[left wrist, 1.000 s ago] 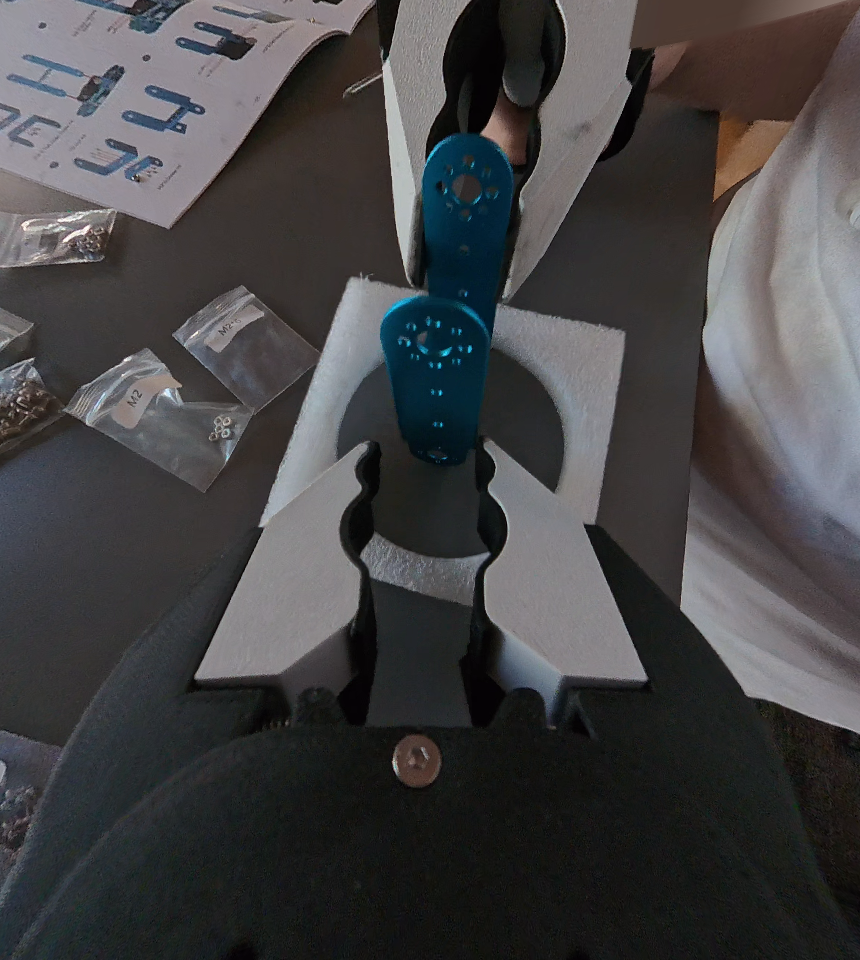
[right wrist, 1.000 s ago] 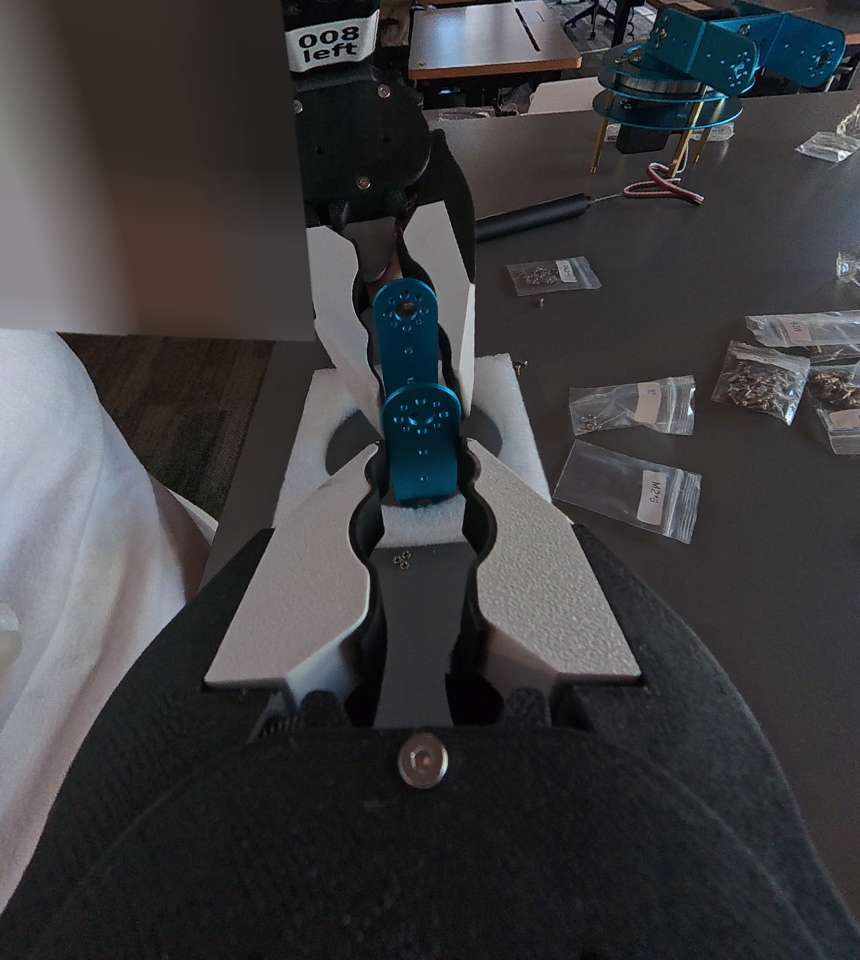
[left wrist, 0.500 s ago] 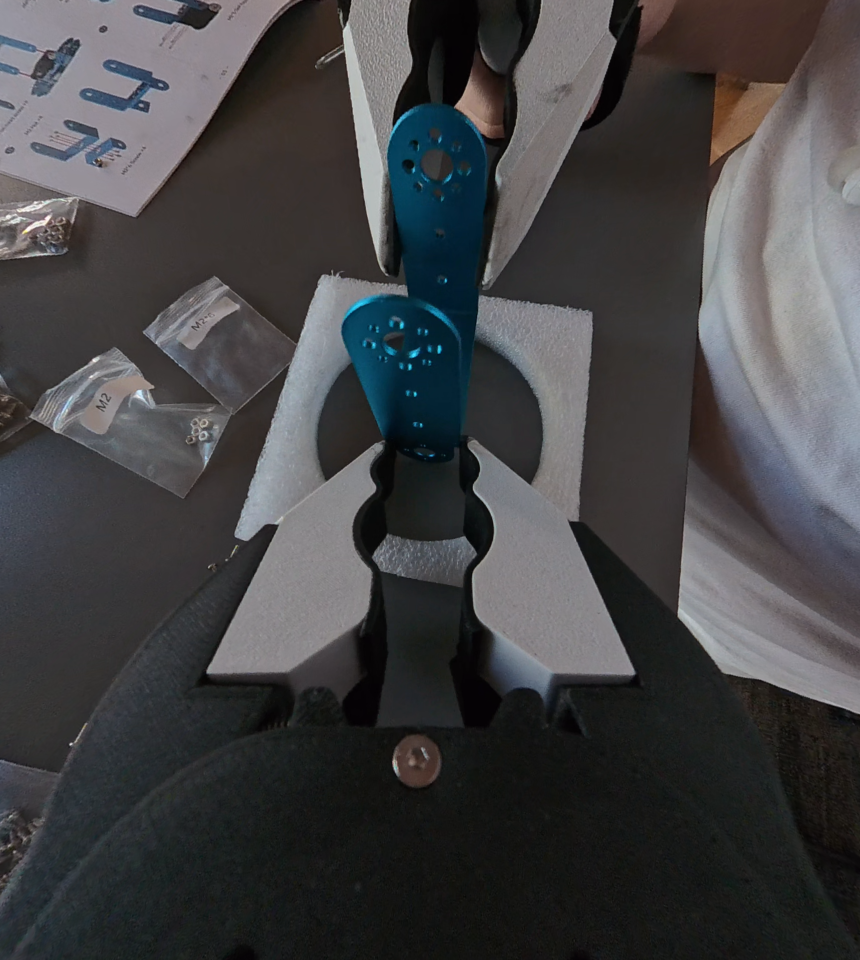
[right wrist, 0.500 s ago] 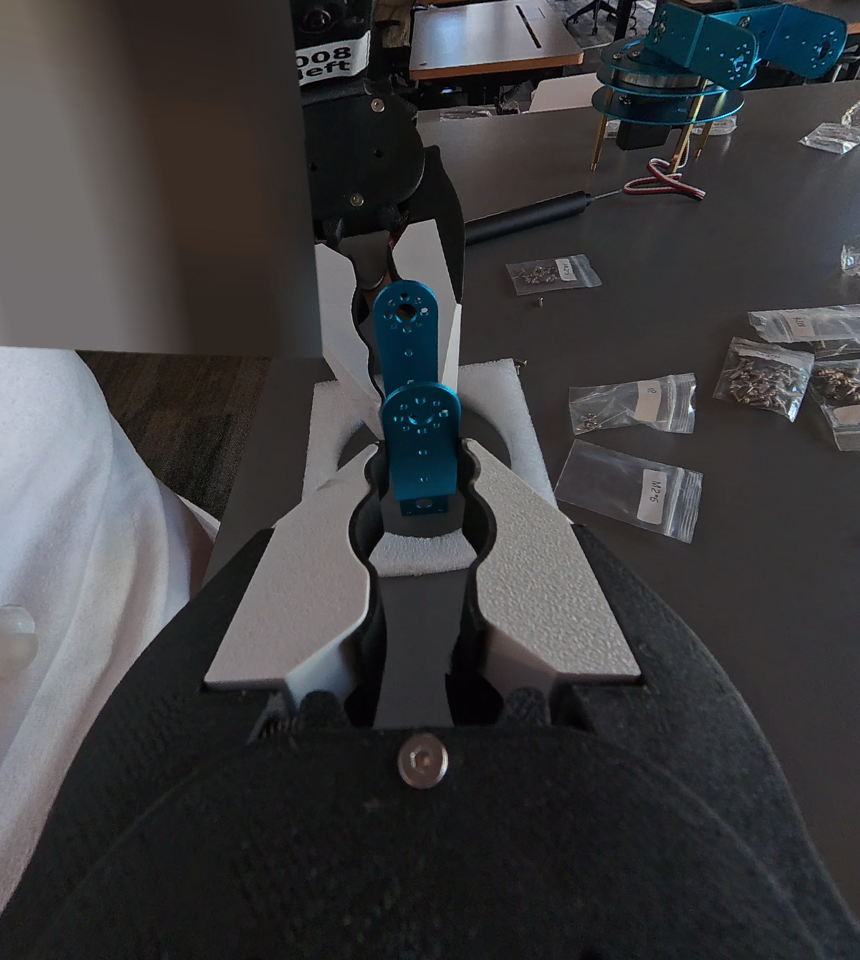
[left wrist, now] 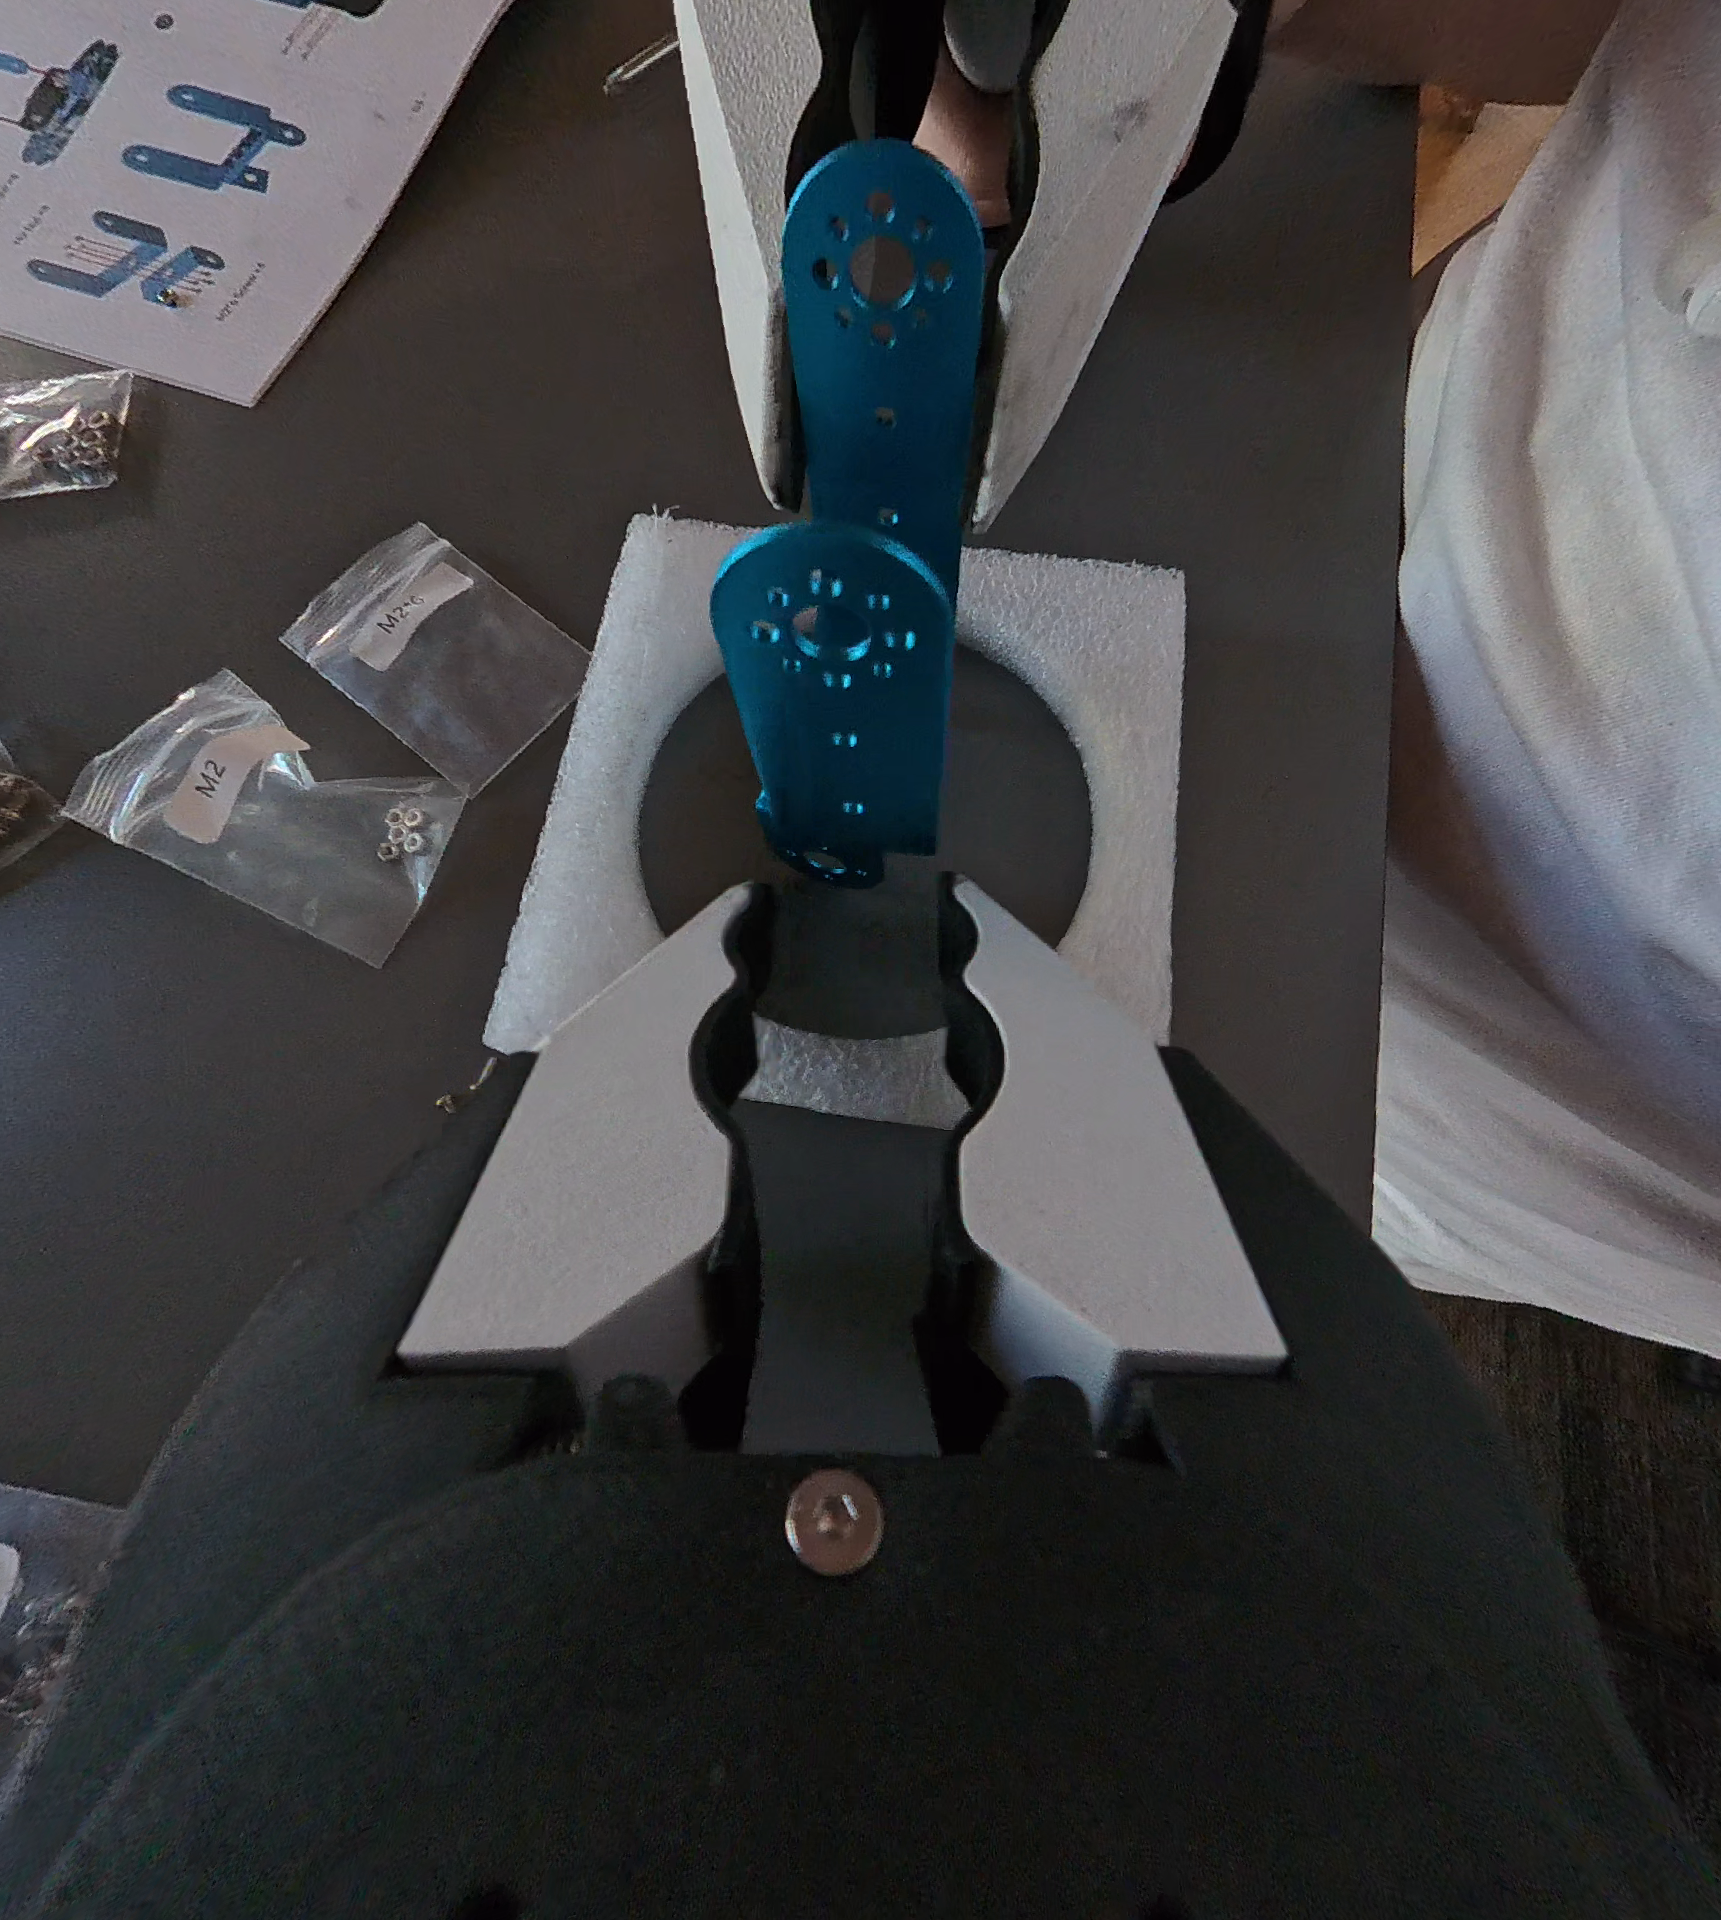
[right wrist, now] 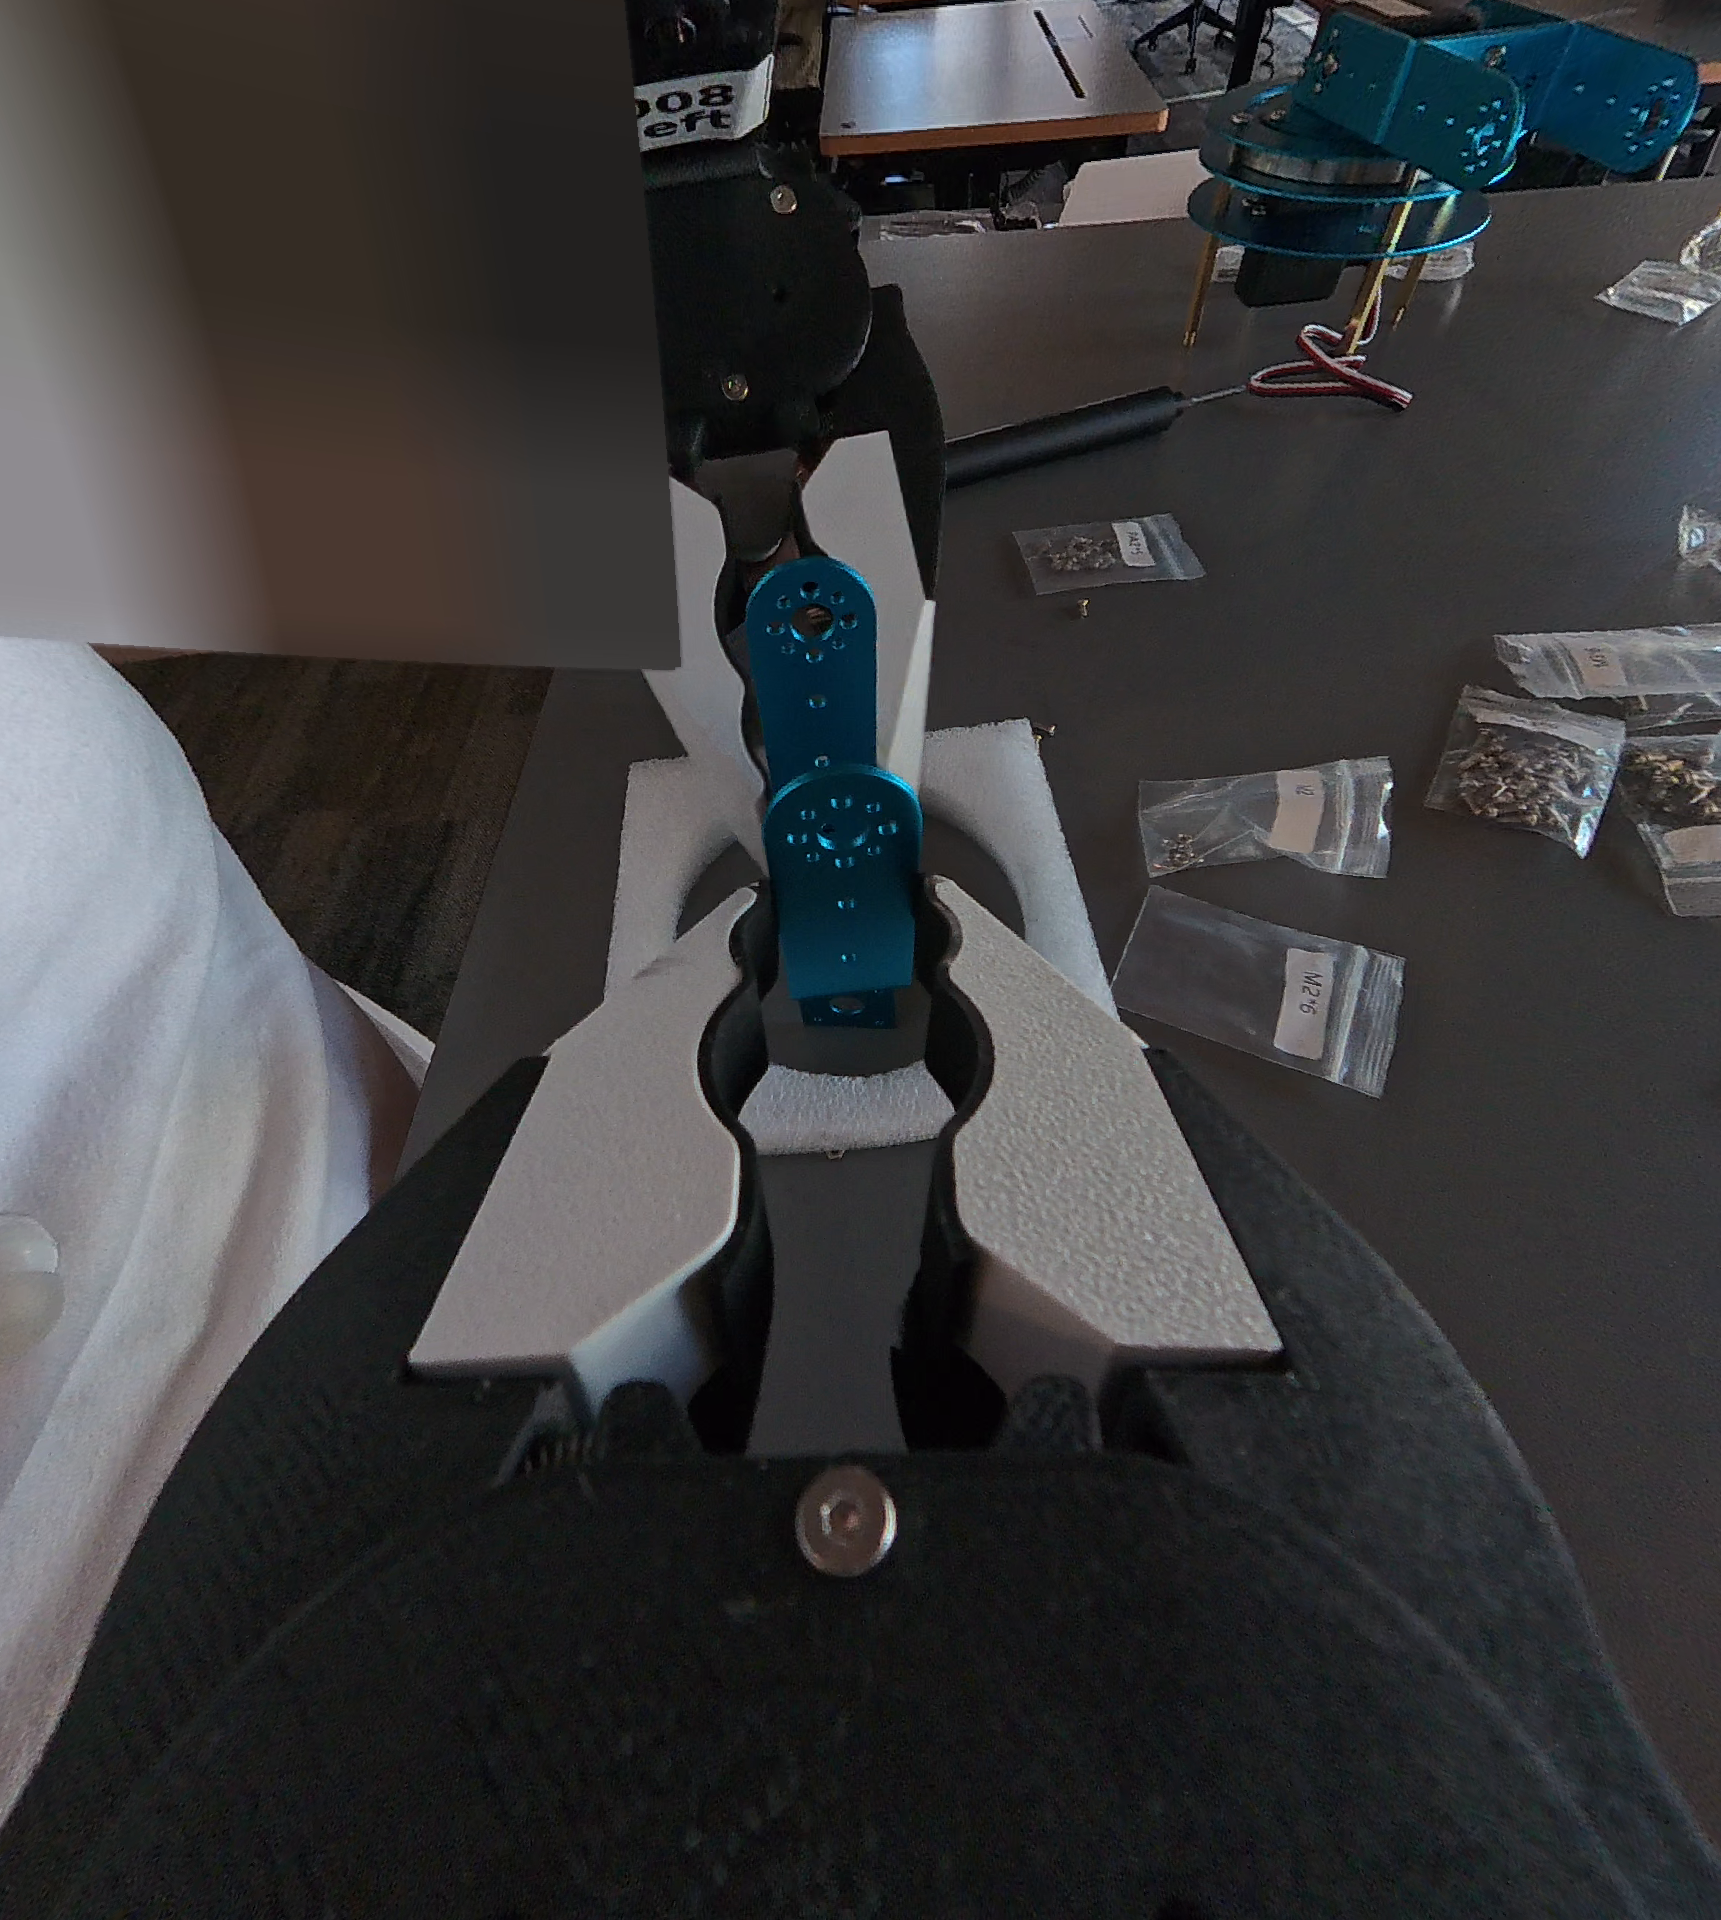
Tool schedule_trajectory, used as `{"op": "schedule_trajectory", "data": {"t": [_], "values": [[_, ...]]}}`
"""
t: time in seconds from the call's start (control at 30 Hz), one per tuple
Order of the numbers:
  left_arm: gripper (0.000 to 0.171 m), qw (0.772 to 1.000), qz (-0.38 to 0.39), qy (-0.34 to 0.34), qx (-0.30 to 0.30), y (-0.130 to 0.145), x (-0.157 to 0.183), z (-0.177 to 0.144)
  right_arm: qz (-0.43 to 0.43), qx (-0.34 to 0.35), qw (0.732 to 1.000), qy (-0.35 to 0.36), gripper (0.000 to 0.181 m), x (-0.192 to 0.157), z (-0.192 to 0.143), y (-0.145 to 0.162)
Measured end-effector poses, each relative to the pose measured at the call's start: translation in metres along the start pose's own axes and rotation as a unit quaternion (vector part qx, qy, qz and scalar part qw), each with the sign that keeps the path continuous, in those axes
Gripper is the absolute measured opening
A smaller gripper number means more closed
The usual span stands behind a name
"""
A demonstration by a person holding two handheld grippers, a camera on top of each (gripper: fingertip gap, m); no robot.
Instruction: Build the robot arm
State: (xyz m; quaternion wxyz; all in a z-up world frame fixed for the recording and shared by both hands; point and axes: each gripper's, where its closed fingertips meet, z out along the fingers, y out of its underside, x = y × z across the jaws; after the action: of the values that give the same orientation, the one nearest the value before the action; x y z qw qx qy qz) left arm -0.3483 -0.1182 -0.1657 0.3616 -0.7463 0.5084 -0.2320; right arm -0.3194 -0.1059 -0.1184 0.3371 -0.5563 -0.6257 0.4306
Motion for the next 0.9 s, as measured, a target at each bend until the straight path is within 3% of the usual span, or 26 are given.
{"op": "schedule_trajectory", "data": {"t": [0.07,0.33,0.6,0.9], "values": [[0.041,1.0,0.005,-0.01,-0.001,0.001,-0.005,-0.001,0.0,-0.001,1.0,-0.001,0.025,0.0,0.0,0.0],[0.049,0.997,0.003,0.068,0.027,-0.013,-0.001,-0.005,0.002,-0.002,1.0,-0.002,0.025,0.001,0.0,0.0],[0.027,0.997,-0.007,0.073,0.034,-0.018,0.003,0.004,0.001,-0.006,1.0,0.007,0.025,0.002,-0.001,0.0],[0.028,0.998,-0.014,0.059,0.018,-0.013,0.003,0.007,-0.014,-0.029,0.999,0.029,0.025,-0.001,0.0,0.0]]}}
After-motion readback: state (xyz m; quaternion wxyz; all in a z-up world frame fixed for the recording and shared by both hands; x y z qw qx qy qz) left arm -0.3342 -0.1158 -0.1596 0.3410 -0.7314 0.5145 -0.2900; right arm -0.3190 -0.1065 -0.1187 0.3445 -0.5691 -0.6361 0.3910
